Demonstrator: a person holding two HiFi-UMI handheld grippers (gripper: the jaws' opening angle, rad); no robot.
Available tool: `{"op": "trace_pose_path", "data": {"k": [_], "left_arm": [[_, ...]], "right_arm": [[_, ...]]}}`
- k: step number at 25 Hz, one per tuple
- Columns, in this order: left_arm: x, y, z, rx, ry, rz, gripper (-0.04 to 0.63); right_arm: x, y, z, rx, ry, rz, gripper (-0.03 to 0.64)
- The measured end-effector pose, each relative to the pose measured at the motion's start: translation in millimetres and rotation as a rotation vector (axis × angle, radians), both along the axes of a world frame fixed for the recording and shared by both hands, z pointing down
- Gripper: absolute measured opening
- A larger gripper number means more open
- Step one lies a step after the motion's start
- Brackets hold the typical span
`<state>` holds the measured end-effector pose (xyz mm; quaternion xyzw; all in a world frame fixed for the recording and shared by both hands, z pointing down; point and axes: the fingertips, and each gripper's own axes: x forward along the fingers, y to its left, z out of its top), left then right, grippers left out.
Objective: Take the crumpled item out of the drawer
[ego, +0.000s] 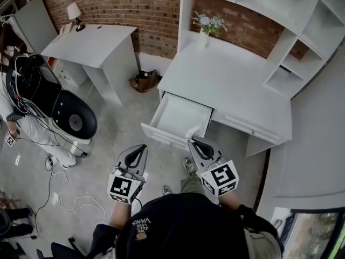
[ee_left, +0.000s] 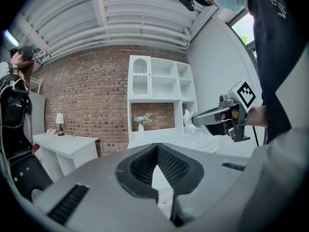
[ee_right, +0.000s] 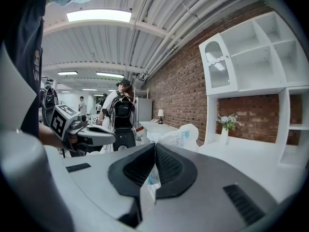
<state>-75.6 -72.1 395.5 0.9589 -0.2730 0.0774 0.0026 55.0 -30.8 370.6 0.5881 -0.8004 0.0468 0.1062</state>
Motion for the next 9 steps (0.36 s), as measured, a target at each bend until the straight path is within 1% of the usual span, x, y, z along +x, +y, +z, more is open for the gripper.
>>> {"op": "trace_pose_path", "data": {"k": [9], "left_arm": [[0.3, -5.4, 1.7, -0.002, 0.001, 0.002, 0.008]], "right_arm": [[1.3, -2.6, 4.5, -0.005, -0.012, 0.010, 0.005]]}}
